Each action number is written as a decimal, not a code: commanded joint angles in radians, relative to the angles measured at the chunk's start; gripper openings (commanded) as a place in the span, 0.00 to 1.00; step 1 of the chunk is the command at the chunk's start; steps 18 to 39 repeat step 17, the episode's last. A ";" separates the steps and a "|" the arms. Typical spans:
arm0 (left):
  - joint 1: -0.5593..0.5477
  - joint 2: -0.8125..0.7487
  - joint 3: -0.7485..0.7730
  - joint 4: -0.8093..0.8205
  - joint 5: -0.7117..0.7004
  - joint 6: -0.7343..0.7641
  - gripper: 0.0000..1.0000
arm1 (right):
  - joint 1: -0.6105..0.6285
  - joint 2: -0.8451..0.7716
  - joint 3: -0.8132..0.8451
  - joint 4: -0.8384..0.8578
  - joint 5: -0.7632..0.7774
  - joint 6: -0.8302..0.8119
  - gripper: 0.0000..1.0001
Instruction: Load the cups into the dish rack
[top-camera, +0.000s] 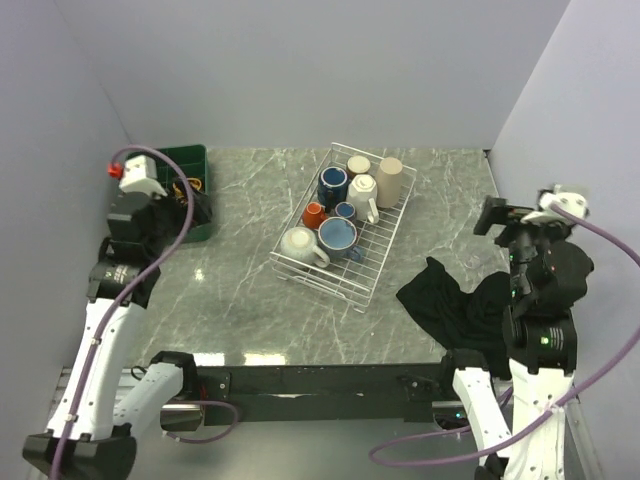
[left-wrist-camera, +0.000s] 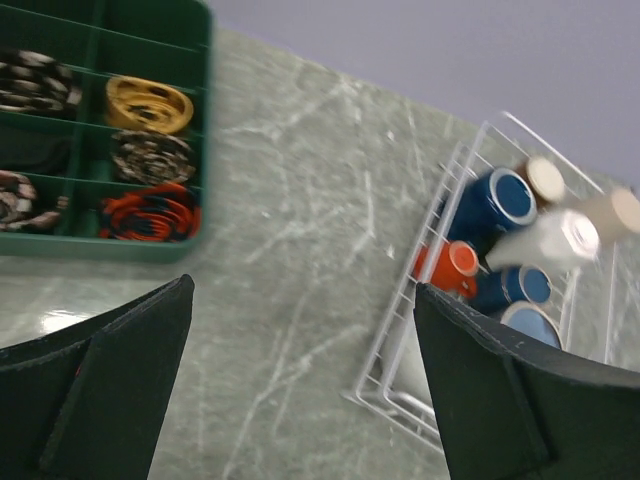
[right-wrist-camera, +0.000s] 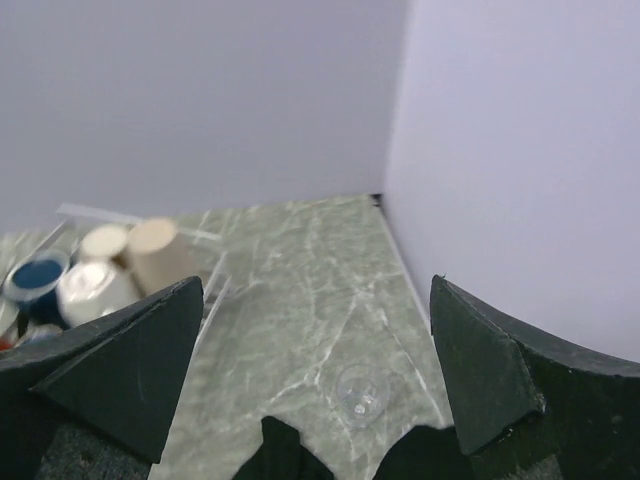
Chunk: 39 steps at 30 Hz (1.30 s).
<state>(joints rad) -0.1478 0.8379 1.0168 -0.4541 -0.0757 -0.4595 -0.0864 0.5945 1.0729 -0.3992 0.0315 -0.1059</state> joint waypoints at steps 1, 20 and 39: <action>0.137 0.018 0.052 0.025 0.194 0.045 0.96 | -0.007 0.013 -0.008 -0.026 0.365 0.167 1.00; 0.145 -0.033 0.042 -0.017 0.195 0.087 0.96 | -0.009 -0.024 -0.027 -0.044 0.436 0.158 1.00; 0.145 -0.033 0.042 -0.017 0.195 0.087 0.96 | -0.009 -0.024 -0.027 -0.044 0.436 0.158 1.00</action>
